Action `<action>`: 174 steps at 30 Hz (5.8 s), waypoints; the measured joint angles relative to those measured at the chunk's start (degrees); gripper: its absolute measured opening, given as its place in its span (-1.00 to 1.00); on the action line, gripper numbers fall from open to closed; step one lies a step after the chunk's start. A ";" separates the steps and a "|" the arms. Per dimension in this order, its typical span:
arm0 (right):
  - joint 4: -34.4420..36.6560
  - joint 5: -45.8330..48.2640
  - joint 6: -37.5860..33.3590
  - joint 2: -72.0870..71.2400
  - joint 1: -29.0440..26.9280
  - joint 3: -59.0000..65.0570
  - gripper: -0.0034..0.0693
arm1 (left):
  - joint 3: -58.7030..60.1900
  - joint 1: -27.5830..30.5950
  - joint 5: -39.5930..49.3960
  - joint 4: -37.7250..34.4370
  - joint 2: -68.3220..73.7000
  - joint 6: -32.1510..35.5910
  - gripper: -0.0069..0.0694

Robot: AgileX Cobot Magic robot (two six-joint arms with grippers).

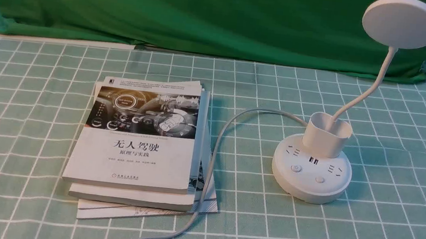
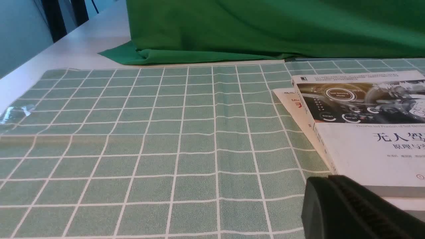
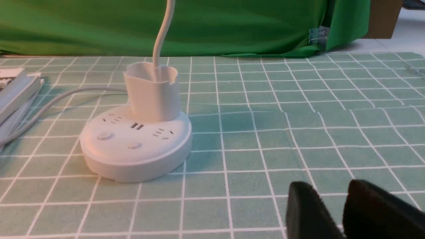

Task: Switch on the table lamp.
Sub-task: 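Press the button on the base of the white desk lamp with the right gripper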

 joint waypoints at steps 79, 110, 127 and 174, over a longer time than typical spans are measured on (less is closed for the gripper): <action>0.00 -0.06 0.00 0.00 0.00 0.00 -0.24 | 0.00 0.42 -0.12 0.00 0.00 0.00 -0.76; 14.30 -4.04 39.39 0.00 0.00 0.00 -0.24 | 0.00 0.42 -0.36 0.00 0.00 0.00 -0.76; 14.24 19.84 -14.60 29.11 8.80 -35.52 -0.83 | 0.00 0.42 -0.42 0.00 0.00 0.00 -0.76; 15.30 4.74 -25.80 98.58 16.15 -54.88 -0.82 | 0.00 0.42 -0.44 0.00 0.00 0.00 -0.76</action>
